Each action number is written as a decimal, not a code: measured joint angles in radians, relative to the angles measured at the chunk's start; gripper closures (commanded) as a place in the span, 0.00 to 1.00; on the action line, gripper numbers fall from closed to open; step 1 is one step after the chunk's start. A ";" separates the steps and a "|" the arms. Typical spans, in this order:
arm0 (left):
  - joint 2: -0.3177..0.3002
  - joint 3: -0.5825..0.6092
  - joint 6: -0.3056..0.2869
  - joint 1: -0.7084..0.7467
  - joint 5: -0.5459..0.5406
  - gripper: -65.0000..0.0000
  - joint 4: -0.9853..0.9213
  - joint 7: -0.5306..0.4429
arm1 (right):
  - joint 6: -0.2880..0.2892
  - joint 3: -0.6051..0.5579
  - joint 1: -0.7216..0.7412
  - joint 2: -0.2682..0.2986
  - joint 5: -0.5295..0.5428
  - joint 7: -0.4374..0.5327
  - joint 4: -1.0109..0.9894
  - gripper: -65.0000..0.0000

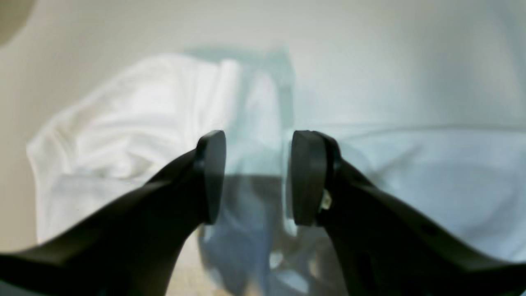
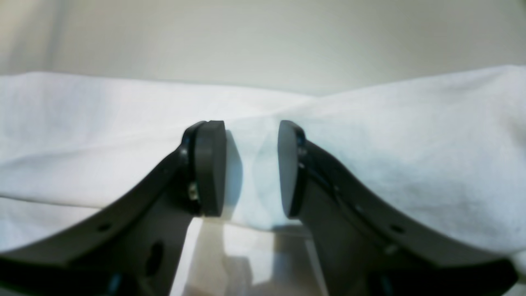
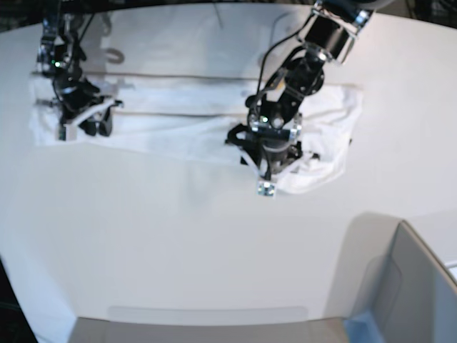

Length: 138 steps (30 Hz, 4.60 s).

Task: Layout the t-shirt on the table in an organized manner, then fold the t-shirt properly
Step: 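Pull the grasped fabric with the left gripper to straighten the folded strip, then move the left gripper to the strip's end corner and grasp it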

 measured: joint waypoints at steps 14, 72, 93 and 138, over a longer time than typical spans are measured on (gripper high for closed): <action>0.002 -0.002 0.000 -0.003 0.192 0.60 -0.032 -0.009 | 0.000 0.000 0.002 0.000 0.000 0.000 -0.001 0.66; 0.006 -0.288 0.056 0.348 0.191 0.98 0.441 0.000 | 0.000 -0.001 -0.002 0.000 0.000 0.000 -0.001 0.66; 0.106 -0.254 0.214 0.514 0.199 0.99 0.446 -0.009 | 0.000 -0.003 0.019 0.001 0.000 0.000 -0.011 0.66; 0.031 -0.336 0.186 0.462 -0.017 0.53 0.446 -0.404 | 0.004 -0.049 0.024 0.008 0.001 0.015 -0.027 0.66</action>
